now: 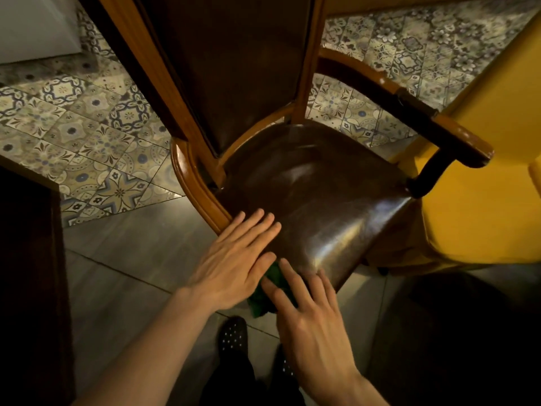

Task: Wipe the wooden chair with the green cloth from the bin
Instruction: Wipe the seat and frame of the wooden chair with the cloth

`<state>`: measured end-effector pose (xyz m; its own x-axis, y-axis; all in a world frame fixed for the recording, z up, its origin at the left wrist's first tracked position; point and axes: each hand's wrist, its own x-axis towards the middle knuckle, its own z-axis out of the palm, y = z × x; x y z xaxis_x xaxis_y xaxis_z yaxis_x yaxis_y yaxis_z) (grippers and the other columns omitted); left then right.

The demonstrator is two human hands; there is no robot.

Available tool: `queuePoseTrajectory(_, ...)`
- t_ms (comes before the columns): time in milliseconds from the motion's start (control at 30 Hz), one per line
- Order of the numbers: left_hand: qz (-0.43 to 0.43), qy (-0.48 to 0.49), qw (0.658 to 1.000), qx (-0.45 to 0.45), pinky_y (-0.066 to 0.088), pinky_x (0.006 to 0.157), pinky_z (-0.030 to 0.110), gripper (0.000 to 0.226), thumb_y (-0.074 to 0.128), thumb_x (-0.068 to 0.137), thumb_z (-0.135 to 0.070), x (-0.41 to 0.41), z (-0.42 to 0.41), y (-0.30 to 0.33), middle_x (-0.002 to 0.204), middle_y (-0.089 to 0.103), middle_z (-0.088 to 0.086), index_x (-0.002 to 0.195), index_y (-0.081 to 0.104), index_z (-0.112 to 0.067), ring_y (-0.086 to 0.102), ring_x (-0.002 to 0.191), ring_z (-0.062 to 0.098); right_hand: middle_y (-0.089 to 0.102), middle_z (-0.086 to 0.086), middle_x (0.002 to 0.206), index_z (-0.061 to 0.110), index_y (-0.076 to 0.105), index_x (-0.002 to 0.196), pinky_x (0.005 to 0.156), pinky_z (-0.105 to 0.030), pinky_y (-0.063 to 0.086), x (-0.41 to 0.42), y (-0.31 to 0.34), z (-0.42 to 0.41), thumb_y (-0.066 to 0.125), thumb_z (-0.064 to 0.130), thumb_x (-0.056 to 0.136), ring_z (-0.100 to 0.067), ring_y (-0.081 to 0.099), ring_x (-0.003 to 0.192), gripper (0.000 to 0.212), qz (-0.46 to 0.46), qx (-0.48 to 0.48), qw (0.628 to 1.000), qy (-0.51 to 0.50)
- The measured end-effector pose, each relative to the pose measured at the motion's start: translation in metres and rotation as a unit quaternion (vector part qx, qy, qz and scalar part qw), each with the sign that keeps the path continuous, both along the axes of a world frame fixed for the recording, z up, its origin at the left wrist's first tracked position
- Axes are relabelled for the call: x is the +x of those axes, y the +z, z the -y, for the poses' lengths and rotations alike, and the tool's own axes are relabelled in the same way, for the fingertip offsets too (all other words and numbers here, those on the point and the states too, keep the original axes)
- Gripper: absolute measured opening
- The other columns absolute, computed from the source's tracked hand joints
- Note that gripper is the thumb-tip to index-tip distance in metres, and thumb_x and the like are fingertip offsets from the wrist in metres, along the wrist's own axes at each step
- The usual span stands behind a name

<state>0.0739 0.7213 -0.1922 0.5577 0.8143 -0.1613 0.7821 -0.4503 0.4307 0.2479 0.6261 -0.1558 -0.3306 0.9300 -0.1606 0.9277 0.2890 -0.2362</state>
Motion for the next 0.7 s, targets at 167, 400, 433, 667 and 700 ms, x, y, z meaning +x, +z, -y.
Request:
queuePoseTrajectory(167,0.0,-0.005,1.0,0.02,0.005,0.126,0.042,0.057,0.013,0.106,-0.043,0.005,0.003,-0.002,0.168,0.016,-0.004,0.159,0.022,-0.022,-0.002,0.155,0.008,0.026,-0.002,0.164,0.029,0.03,0.155,0.117,-0.056,0.029,0.004,-0.018,0.007,0.047,0.049,0.1,-0.031,0.019,0.151,0.06,-0.087,-0.002,0.996,0.009)
queuePoseTrajectory(400,-0.034,-0.021,0.998,0.042,0.008,0.126,0.045,0.059,0.018,0.106,-0.046,0.005,0.003,-0.005,0.168,0.016,-0.003,0.16,0.02,-0.02,-0.001,0.155,0.01,0.049,-0.005,0.152,0.023,0.057,0.139,0.106,-0.055,0.045,0.032,-0.023,0.016,0.075,0.021,0.089,-0.035,0.041,0.141,0.053,-0.08,0.051,0.992,0.086)
queuePoseTrajectory(433,-0.038,-0.019,0.998,0.046,0.008,0.126,0.045,0.059,0.019,0.106,-0.046,0.005,0.003,-0.006,0.168,0.016,-0.002,0.16,0.02,-0.019,-0.001,0.155,0.01,0.05,-0.004,0.151,0.023,0.058,0.139,0.106,-0.055,0.045,0.039,-0.022,0.023,0.075,0.021,0.088,-0.034,0.041,0.141,0.053,-0.078,0.056,0.991,0.093)
queuePoseTrajectory(667,-0.052,-0.01,0.997,0.062,0.007,0.126,0.045,0.059,0.021,0.107,-0.044,0.008,0.006,-0.009,0.168,0.018,0.0,0.16,0.019,-0.018,0.001,0.156,0.012,0.048,-0.001,0.151,0.027,0.059,0.138,0.101,-0.051,0.05,0.093,-0.012,0.069,0.034,0.028,0.105,-0.031,0.043,0.139,0.041,-0.049,0.069,0.988,0.128)
queuePoseTrajectory(700,-0.052,-0.01,0.997,0.063,0.008,0.126,0.046,0.059,0.021,0.107,-0.044,0.009,0.006,-0.009,0.168,0.018,0.0,0.159,0.019,-0.018,0.001,0.156,0.013,0.048,0.0,0.152,0.028,0.058,0.138,0.1,-0.051,0.051,0.097,-0.011,0.073,0.031,0.029,0.107,-0.032,0.043,0.139,0.042,-0.042,0.067,0.988,0.13)
